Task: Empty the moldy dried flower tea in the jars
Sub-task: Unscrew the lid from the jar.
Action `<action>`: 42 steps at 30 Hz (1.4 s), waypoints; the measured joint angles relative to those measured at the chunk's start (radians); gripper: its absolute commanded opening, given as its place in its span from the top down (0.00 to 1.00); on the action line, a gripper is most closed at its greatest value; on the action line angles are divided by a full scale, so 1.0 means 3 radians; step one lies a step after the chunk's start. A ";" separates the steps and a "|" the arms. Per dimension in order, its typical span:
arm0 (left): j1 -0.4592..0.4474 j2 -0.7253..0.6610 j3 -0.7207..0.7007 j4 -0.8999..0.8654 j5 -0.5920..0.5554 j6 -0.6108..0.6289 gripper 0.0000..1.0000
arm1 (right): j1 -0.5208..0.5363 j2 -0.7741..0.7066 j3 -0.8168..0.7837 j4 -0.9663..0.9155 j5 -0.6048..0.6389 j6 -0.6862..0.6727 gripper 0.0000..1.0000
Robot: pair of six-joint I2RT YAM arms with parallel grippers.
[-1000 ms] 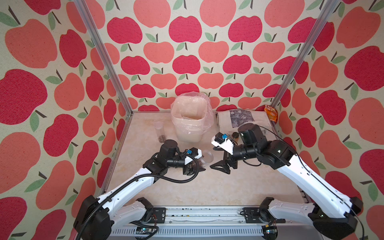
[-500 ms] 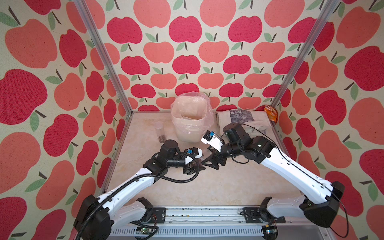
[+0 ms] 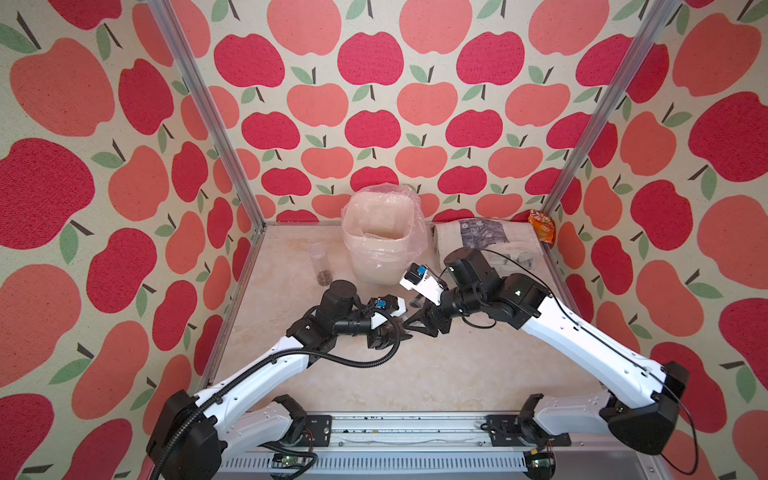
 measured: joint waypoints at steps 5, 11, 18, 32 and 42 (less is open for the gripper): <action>0.0051 -0.0160 -0.0037 -0.0014 -0.0083 0.0011 0.19 | -0.0189 -0.0160 -0.0013 -0.0015 -0.0071 0.0001 0.88; 0.0053 -0.0200 -0.0048 0.0011 -0.0078 0.0010 0.21 | -0.0209 -0.0201 -0.0013 -0.0015 -0.0175 0.0008 0.88; 0.0053 -0.0182 -0.0048 0.0011 -0.0065 0.0001 0.34 | -0.0209 -0.0139 -0.0013 -0.0017 -0.0207 0.0022 0.88; 0.0033 -0.0062 -0.0038 -0.0027 -0.0104 0.0013 0.30 | -0.0175 -0.0130 -0.0034 0.0050 -0.0220 0.0102 0.88; 0.0017 -0.0062 -0.0038 -0.0025 -0.0159 0.0038 0.55 | -0.0170 -0.0120 -0.0037 0.0076 -0.0207 0.0114 0.38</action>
